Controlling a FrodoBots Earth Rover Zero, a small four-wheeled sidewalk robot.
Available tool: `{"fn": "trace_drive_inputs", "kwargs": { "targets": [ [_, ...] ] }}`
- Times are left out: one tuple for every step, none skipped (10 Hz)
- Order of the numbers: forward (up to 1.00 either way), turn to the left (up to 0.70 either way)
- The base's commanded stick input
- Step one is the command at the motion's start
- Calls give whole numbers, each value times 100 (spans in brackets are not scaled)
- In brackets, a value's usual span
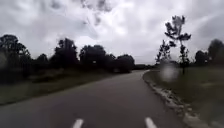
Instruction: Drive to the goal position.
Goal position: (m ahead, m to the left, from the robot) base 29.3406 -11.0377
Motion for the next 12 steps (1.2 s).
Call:
{"fn": "trace_drive_inputs", "kwargs": {
  "targets": [
    [84, -33],
    [84, -27],
    [84, -12],
    [84, 3],
    [84, -24],
    [84, -12],
    [84, 3],
    [84, 3],
    [84, 3],
    [84, 3],
    [84, 3],
    [84, 3]
  ]
}}
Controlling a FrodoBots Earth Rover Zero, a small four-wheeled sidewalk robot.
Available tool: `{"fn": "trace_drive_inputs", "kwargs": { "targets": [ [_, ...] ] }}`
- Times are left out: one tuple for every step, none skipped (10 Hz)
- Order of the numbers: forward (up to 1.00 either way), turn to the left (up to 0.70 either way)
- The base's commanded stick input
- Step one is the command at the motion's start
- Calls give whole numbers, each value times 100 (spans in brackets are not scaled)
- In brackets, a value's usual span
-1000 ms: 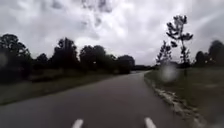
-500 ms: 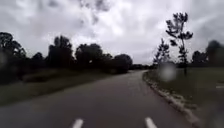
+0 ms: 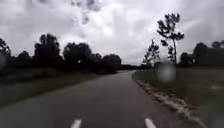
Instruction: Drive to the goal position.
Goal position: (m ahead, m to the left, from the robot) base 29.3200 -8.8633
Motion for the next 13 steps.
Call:
{"fn": "trace_drive_inputs", "kwargs": {
  "targets": [
    [84, 3],
    [84, 3],
    [84, 3],
    [84, -13],
    [84, -29],
    [84, -33],
    [84, -10],
    [84, -1],
    [84, -8],
    [84, -22],
    [84, -29],
    [84, -7],
    [84, -19]
  ]
}}
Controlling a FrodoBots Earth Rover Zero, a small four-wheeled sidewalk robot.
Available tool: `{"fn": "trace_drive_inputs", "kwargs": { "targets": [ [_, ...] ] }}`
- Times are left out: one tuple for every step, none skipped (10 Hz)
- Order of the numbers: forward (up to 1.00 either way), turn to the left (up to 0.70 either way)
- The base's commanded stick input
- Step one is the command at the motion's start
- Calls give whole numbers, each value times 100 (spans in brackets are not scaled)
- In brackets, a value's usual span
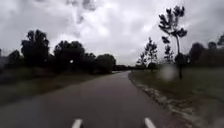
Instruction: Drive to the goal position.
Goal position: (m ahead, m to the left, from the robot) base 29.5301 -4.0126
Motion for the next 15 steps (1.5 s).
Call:
{"fn": "trace_drive_inputs", "kwargs": {
  "targets": [
    [84, -23],
    [84, 0],
    [84, 2],
    [84, 3],
    [84, 3],
    [84, 3],
    [84, 3],
    [84, 3],
    [84, 3],
    [84, 3],
    [84, 3],
    [84, 3],
    [84, 3],
    [84, 3],
    [84, 3]
  ]
}}
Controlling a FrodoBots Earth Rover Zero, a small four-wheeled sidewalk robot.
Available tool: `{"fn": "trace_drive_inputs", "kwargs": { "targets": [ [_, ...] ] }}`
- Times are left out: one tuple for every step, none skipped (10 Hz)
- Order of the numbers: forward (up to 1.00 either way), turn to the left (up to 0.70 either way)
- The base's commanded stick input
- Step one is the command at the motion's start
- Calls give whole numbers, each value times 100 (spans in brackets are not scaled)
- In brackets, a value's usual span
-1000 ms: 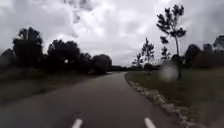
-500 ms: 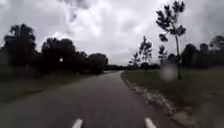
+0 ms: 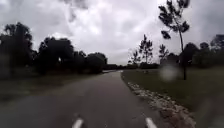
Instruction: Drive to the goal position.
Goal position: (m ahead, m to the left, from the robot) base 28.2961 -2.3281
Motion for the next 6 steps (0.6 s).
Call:
{"fn": "trace_drive_inputs", "kwargs": {
  "targets": [
    [84, 3],
    [84, 3],
    [84, 3],
    [84, 3],
    [84, 3],
    [84, 3]
  ]
}}
